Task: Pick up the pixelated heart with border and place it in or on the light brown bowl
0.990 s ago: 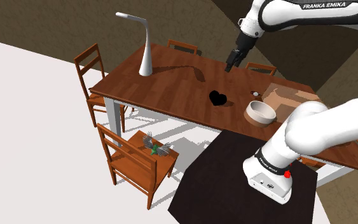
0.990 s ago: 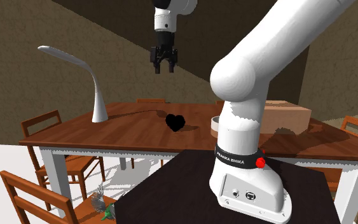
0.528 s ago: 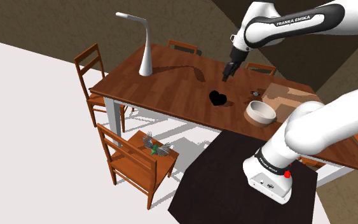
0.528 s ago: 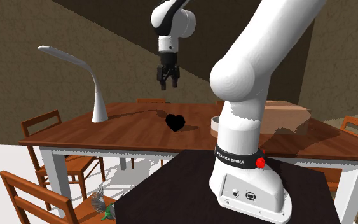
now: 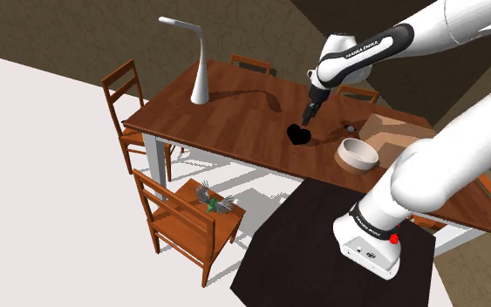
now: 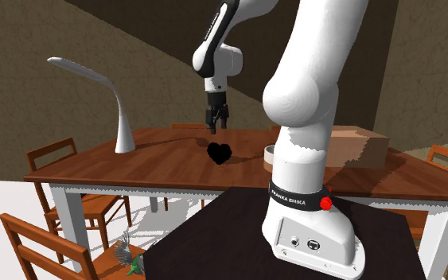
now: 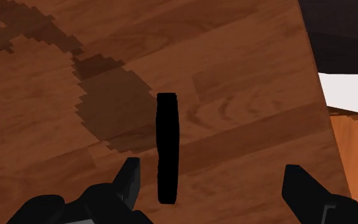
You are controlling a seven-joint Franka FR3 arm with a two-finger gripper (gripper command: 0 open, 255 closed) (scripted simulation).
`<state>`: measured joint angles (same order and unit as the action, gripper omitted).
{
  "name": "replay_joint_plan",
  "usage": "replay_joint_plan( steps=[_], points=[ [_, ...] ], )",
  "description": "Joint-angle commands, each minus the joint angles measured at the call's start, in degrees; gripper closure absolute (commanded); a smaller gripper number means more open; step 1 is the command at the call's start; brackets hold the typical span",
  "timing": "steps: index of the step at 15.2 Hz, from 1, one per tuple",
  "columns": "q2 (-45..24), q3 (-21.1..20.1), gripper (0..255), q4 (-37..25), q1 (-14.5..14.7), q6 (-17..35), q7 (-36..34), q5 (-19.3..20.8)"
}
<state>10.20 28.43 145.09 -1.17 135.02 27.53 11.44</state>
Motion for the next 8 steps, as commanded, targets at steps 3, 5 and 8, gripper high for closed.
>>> replay_joint_plan(
  steps=[3,5,8],
  points=[
    [-10.01,2.50,0,-2.83,0.10,5.36,7.51,-4.16],
    [-13.28,2.64,0,-3.46,-0.25,7.41,9.87,-6.09],
    [-15.64,2.37,0,-3.03,-0.54,9.94,11.14,-7.83]
  ],
)
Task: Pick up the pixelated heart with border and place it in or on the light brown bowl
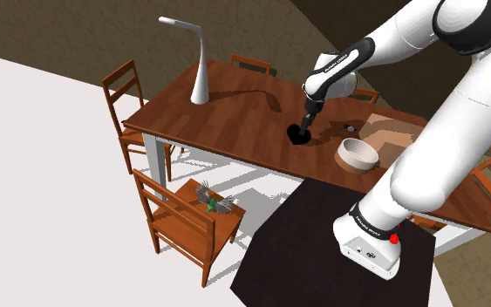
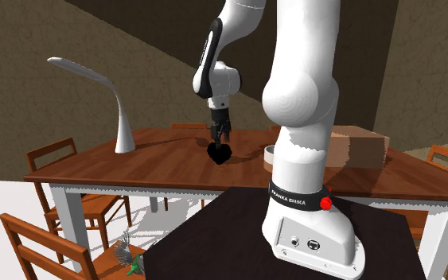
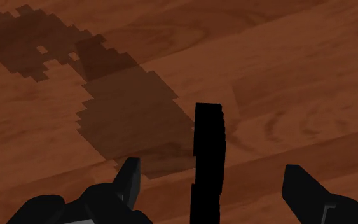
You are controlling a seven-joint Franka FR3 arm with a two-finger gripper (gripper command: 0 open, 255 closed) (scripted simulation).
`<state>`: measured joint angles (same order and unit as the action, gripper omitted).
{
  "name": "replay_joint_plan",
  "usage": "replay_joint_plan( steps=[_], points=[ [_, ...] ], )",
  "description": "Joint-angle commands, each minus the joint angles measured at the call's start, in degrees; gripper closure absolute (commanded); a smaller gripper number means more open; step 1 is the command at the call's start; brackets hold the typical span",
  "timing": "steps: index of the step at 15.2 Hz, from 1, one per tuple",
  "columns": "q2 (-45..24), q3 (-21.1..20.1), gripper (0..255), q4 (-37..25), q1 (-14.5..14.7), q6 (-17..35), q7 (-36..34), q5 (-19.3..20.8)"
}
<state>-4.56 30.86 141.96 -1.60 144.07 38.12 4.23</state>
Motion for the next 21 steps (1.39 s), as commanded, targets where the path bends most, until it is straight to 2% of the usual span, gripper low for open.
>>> replay_joint_plan(
  steps=[1,4,12,13,21],
  points=[
    [-1.68,-0.19,0,0.21,-0.22,1.73,1.02,-1.27],
    [-3.81,-0.66,0,0.44,-0.62,3.84,2.28,-3.03],
    [-3.80,-0.67,0,0.43,-0.63,3.83,2.27,-3.01],
    [-3.80,-0.67,255,0.43,-0.63,3.83,2.27,-3.01],
    [-3.78,-0.67,255,0.44,-0.63,3.82,2.27,-3.00]
  ],
)
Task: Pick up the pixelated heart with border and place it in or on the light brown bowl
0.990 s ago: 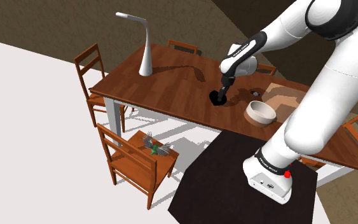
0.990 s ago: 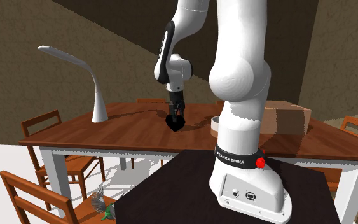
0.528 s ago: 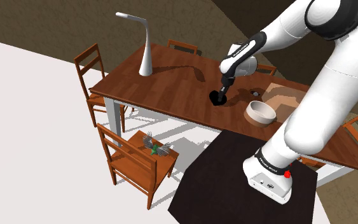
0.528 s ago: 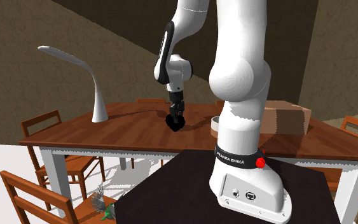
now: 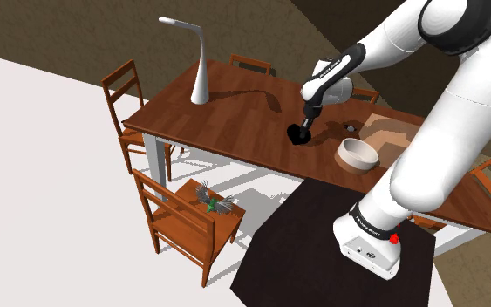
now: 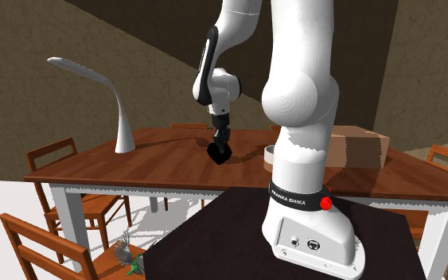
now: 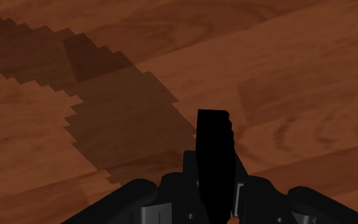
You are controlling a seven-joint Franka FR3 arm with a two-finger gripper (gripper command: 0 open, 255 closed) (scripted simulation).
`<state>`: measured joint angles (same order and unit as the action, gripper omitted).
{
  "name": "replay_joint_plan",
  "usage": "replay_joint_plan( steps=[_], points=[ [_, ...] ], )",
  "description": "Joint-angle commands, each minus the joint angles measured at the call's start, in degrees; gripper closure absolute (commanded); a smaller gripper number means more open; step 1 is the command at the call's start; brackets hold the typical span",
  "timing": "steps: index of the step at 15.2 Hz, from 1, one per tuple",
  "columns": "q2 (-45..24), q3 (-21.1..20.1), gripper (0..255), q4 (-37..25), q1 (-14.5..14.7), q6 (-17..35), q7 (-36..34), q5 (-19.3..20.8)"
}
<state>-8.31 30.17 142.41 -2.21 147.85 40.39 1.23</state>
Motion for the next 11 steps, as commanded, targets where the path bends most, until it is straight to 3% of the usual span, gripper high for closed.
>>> replay_joint_plan(
  steps=[1,11],
  points=[
    [-0.05,0.02,255,-0.01,-0.03,0.06,0.00,-0.01],
    [8.08,1.30,255,-1.13,0.76,-8.28,-3.91,6.10]
  ],
)
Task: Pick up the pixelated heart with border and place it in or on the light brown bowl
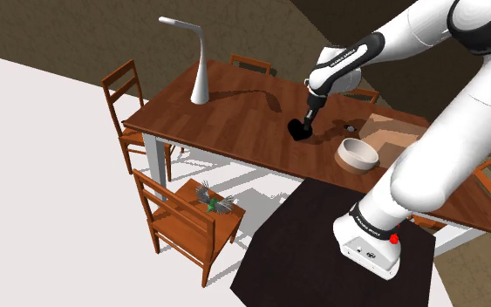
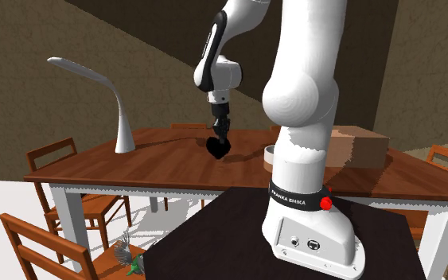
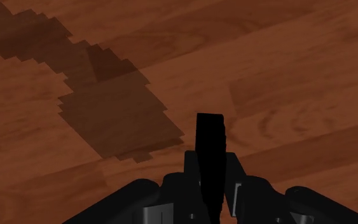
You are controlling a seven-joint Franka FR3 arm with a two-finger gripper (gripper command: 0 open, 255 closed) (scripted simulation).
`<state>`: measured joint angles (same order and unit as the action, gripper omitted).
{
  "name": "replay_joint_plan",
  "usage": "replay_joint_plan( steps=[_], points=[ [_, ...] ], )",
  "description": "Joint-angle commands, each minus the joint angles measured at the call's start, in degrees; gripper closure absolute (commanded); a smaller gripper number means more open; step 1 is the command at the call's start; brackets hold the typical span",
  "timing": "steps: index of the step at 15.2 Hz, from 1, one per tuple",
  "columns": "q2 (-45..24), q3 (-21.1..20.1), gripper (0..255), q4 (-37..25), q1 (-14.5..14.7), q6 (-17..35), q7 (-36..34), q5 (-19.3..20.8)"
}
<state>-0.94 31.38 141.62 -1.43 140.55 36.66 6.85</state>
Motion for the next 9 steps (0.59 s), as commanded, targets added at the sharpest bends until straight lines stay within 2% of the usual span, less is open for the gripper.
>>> replay_joint_plan(
  steps=[1,9],
  points=[
    [1.46,0.09,255,-0.52,-0.02,-1.84,-0.48,0.94],
    [6.88,-0.34,255,-2.51,-0.14,-8.75,-2.28,3.78]
  ],
)
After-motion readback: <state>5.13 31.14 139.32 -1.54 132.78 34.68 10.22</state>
